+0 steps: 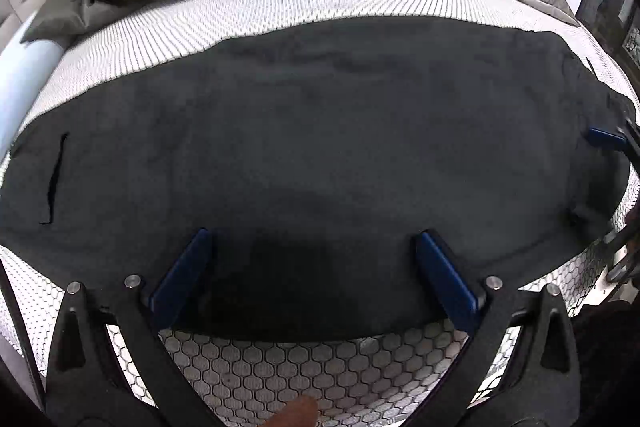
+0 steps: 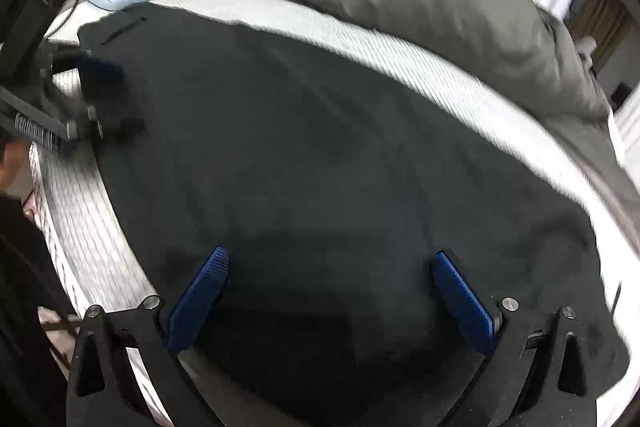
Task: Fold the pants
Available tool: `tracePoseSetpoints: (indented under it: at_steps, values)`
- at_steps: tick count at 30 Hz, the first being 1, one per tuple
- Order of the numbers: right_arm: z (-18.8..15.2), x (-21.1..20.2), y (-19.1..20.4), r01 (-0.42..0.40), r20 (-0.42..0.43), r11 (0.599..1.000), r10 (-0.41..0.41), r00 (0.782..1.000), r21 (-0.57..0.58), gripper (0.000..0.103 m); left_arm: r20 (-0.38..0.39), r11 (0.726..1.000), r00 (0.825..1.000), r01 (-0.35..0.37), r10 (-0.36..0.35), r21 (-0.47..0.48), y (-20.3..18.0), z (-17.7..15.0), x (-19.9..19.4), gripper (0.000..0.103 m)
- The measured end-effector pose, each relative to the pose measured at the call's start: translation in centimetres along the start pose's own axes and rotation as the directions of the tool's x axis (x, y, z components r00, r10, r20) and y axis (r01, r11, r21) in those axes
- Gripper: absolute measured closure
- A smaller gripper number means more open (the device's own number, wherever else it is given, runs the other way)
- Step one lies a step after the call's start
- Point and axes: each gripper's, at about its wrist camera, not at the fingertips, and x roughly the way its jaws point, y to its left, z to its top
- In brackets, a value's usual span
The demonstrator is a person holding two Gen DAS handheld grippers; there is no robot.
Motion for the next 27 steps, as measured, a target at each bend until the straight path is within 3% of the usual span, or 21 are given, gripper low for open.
tracePoseSetpoints:
  at_steps: [2,4,5,6,8,11,14,17,18,19,21,23,27]
  values:
    - [-2.2,-1.2,-4.0,0.068,-0.014,0.992,-0.067,0.998,0.105,0.000,0.006,1.000,1.000,-0.002,0.002,-0.019,-0.7,0.2,0.1,0.000]
    - [-5.1,-1.9,-9.1,0.236,-0.067,0.940,-0.226,0.972,0.247,0.000,0.006,0.999,1.000,-0.005,0.005,-0.033,-0.3,0.4,0.7,0.000]
    - [-6.9,-2.1,-12.1,0.291,-0.097,0.891,-0.274,0.957,0.350,0.000,0.008,0.999,1.000,-0.007,0.007,-0.036,1.9,0.4,1.3,0.000]
    - [-8.2,-2.4,-14.4,0.300,-0.108,0.846,-0.282,0.953,0.440,0.001,0.008,0.999,1.000,-0.006,0.007,-0.032,1.6,1.3,3.1,0.000]
    - [-9.4,-3.1,-16.5,0.209,-0.039,0.808,-0.225,0.974,0.551,0.001,0.009,1.000,1.000,-0.011,0.011,-0.029,1.4,1.0,2.5,0.000]
    - [-8.0,-4.4,-15.1,0.256,0.007,0.818,-0.302,0.953,0.515,0.001,0.019,0.999,1.000,-0.017,0.017,-0.041,1.5,1.0,2.1,0.000]
    - [-5.8,-5.1,-13.0,0.219,0.095,0.852,-0.297,0.950,0.476,0.001,0.054,0.999,0.999,0.003,0.000,-0.045,1.1,-0.2,-0.9,0.001]
    - [-5.3,-2.4,-12.8,0.283,-0.004,0.867,-0.309,0.951,0.411,0.001,0.026,0.999,0.999,-0.026,0.026,-0.023,0.8,-0.7,-0.6,0.000]
    - [-6.1,-1.4,-13.1,0.374,-0.075,0.847,-0.374,0.924,0.377,0.001,0.023,0.999,0.999,-0.026,0.027,-0.026,0.9,-0.8,-0.5,0.000]
    - [-6.6,-1.3,-13.4,0.392,-0.086,0.840,-0.389,0.917,0.375,0.001,0.024,0.999,0.999,-0.023,0.024,-0.039,1.2,-0.7,-0.6,0.000]
    - [-7.5,-2.5,-14.1,0.349,-0.037,0.824,-0.372,0.927,0.447,0.001,0.027,0.998,0.999,-0.031,0.032,-0.061,1.5,-0.7,-0.8,0.000]
    - [-7.2,-3.5,-13.8,0.328,0.013,0.806,-0.383,0.923,0.493,0.001,0.055,0.997,0.998,-0.034,0.038,-0.067,1.4,-0.7,-1.6,0.001]
    - [-4.0,-2.8,-11.0,0.189,0.111,0.861,-0.270,0.956,0.472,0.001,0.104,1.000,0.994,-0.026,0.026,0.000,-1.1,-0.4,-2.7,0.000]
